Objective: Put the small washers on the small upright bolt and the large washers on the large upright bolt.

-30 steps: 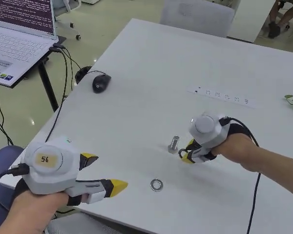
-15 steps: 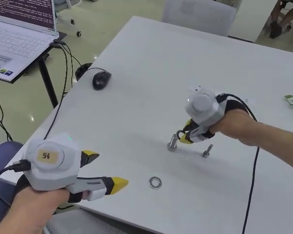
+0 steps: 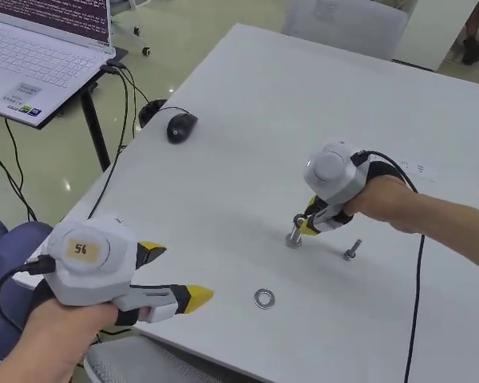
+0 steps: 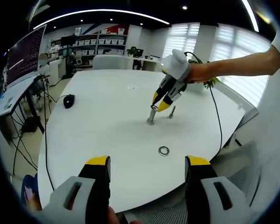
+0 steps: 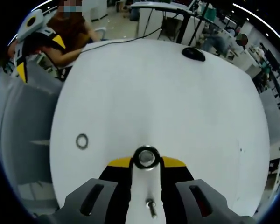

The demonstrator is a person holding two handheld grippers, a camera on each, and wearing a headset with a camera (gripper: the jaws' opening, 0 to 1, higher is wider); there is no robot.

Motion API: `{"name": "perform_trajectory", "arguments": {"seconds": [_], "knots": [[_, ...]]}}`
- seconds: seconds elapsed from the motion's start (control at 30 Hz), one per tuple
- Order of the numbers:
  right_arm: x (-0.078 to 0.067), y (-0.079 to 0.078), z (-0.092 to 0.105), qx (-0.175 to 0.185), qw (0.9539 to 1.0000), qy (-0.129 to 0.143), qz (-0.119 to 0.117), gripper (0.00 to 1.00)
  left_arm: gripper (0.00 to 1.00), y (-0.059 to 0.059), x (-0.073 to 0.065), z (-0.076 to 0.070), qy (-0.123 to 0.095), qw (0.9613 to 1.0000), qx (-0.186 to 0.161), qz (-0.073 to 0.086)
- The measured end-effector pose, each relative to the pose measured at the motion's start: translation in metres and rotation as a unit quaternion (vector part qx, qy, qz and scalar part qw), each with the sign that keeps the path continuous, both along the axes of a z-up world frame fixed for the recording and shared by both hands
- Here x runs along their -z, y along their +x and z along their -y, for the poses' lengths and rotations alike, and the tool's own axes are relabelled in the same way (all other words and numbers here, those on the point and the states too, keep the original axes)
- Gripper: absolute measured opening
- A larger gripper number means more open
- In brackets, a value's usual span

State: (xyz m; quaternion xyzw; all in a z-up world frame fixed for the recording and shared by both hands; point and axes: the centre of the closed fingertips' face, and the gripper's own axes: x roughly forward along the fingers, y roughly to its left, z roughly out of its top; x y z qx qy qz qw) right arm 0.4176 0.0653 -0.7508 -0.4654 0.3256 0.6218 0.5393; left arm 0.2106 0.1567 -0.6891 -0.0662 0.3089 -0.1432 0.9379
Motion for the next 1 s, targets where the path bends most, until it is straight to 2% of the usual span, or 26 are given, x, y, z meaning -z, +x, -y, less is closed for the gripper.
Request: {"name": "perform_trajectory", "arguments": {"seconds": [0.3, 0.6, 1.0], "knots": [[0.008, 0.003, -0.002, -0.004, 0.9999, -0.011, -0.003, 0.23, 0.64, 0.001, 0.001, -0.001, 0.000, 1.0000, -0.001, -0.001], [0.025, 0.011, -0.003, -0.006, 0.9996, -0.026, -0.003, 0.23, 0.64, 0.001, 0.003, -0.002, -0.001, 1.0000, -0.002, -0.003], [0.051, 0.013, -0.003, 0.000, 0.9989, -0.046, -0.010, 0.23, 0.64, -0.002, 0.003, -0.002, -0.002, 1.0000, -0.003, -0.006]]}}
